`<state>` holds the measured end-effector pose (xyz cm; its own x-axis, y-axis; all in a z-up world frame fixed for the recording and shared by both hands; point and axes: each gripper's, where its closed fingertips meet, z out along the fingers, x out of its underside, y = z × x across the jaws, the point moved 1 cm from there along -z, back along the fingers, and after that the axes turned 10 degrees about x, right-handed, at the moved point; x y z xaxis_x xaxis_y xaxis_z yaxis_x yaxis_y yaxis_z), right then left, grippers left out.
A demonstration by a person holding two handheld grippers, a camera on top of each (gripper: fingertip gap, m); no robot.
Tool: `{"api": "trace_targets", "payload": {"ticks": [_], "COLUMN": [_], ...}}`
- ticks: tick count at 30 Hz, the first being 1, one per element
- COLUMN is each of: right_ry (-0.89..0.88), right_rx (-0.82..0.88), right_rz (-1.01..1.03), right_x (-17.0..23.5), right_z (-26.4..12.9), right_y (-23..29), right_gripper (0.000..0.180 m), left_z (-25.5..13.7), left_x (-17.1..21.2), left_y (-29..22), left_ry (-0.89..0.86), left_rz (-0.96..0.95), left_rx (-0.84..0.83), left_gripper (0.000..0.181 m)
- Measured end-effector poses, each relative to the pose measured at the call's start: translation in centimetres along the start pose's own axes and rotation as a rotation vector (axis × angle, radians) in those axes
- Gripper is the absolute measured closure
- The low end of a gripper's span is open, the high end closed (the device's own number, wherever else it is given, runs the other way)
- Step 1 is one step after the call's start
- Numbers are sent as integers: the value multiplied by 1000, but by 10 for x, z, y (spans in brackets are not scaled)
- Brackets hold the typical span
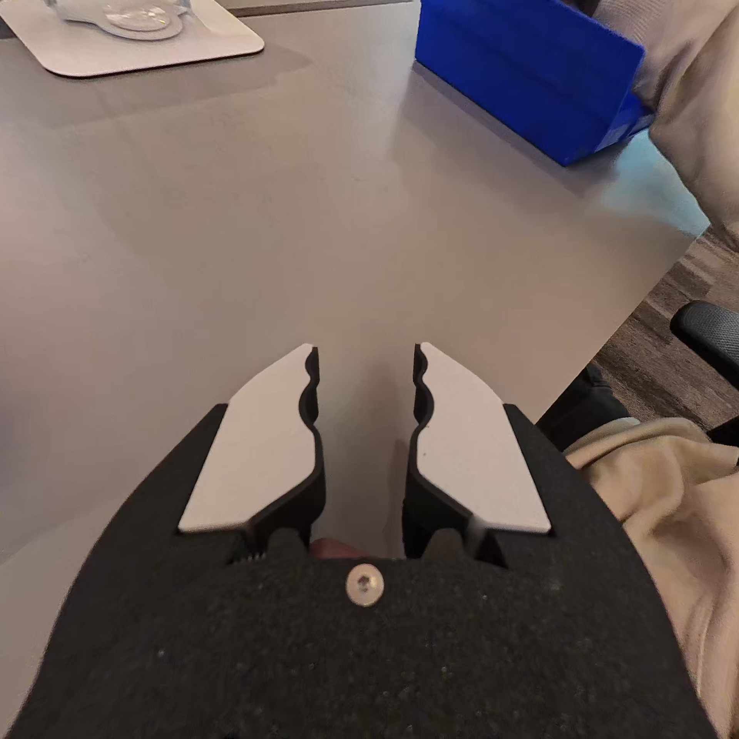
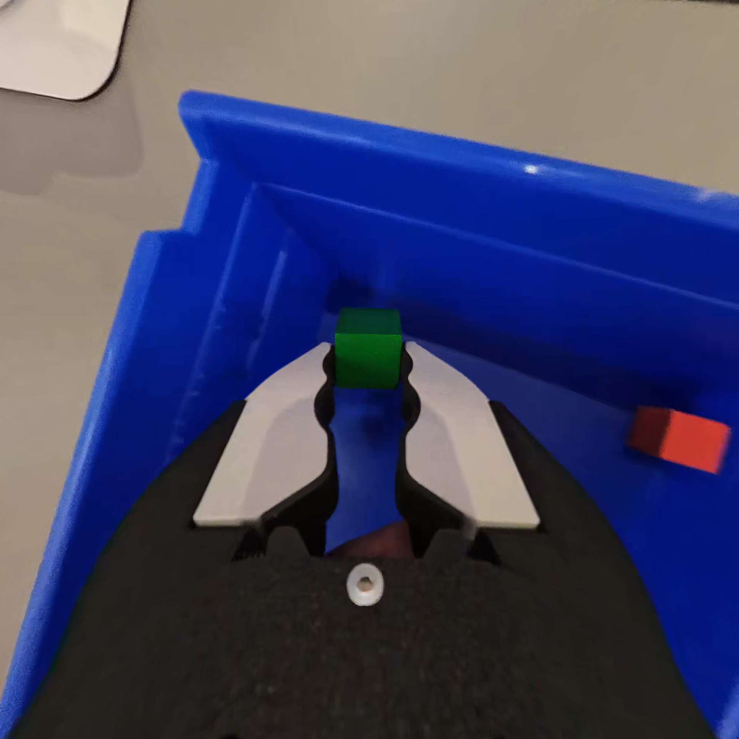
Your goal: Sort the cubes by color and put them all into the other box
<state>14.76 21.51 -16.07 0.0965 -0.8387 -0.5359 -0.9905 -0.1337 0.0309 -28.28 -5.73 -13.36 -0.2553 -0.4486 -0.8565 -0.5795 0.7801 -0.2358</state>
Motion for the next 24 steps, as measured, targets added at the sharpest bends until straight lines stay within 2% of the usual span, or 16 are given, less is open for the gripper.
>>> {"api": "trace_targets", "payload": {"ticks": [4, 8, 11, 14, 16, 18, 21, 24], "right_ry": [9, -32, -192, -519, -701, -740, -765, -768], "right_rx": [-9, -68, -77, -45, -111, -210, -315, -267], "right_rz": [13, 40, 71, 62, 39, -38, -99, -178], "right_x": [-1, -2, -12, -12, 11, 54, 120, 163], "right_z": [15, 8, -40, -132, -186, -209, -204, -180], "right_y": [6, 8, 1, 17, 60, 119, 199, 242], "right_gripper": [148, 139, 140, 141, 144, 142, 141, 142], "left_z": [-4, -2, -2, -6, -8, -10, -12, -9], "left_x": [0, 1, 0, -4, -10, -14, -15, -13], "left_y": [2, 3, 3, 10, 17, 24, 32, 31], "left_ry": [-13, -10, -11, -32, -63, -89, -102, -81], "left_rz": [-23, -32, -23, 0, 2, -14, -32, -5], "left_rx": [10, 22, 16, -37, -85, -123, -172, -190], "left_gripper": [136, 136, 136, 136, 136, 136, 135, 134]}}
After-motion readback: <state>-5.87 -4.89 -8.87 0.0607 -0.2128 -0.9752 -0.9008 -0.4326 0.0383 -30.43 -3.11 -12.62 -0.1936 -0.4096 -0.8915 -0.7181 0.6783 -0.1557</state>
